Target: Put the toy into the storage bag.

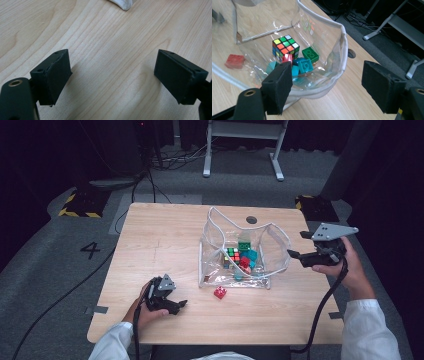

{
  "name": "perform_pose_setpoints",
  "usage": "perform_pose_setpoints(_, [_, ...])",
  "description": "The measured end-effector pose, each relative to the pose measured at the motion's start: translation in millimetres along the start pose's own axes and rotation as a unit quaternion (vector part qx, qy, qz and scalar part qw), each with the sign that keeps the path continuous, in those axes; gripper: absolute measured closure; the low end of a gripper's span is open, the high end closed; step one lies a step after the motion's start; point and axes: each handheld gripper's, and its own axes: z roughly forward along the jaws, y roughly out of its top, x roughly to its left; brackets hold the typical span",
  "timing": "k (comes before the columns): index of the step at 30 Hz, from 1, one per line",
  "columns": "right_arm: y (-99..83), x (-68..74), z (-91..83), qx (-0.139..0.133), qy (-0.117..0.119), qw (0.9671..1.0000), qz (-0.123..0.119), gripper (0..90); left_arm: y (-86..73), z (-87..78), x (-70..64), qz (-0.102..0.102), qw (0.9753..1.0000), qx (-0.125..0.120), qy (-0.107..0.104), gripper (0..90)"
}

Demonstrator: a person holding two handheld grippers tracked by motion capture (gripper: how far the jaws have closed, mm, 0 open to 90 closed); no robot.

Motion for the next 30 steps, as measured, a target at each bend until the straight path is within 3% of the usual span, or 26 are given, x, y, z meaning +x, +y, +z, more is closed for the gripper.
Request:
perform_pose_setpoints(2, [-4.8,-0.1,-4.2,-0.002,-0.003,1.0000,-0.005,24.8,0.0,0.1,-0.1,-0.001,1.0000,-0.001,0.000,14.0])
perform_pose_setpoints(3, [-7.1,1.9,-5.9,-0.004,-0.003,1.0000,0.006,24.8,0.0,0.0,0.0,0.000,1.0000,0.000,0.000,14.0])
perform_pose_setpoints(5, [-13.6,1.4,-10.3,-0.004,-0.003,1.0000,-0.002,24.7,0.0,0.1,-0.1,-0.001,1.0000,-0.001,0.000,14.0])
perform_pose_setpoints(15, [-41.9,7.1,-18.7,-0.013,0.001,0.9998,0.016,24.7,0.0,0.1,-0.1,-0.001,1.0000,-0.001,0.000,14.0])
perform_pose_setpoints(30, [-83.5,33.4,0.1,0.012,0.029,0.9992,0.026,25.7,0.0,0.1,-0.1,-0.001,1.0000,-0.001,0.000,14.0])
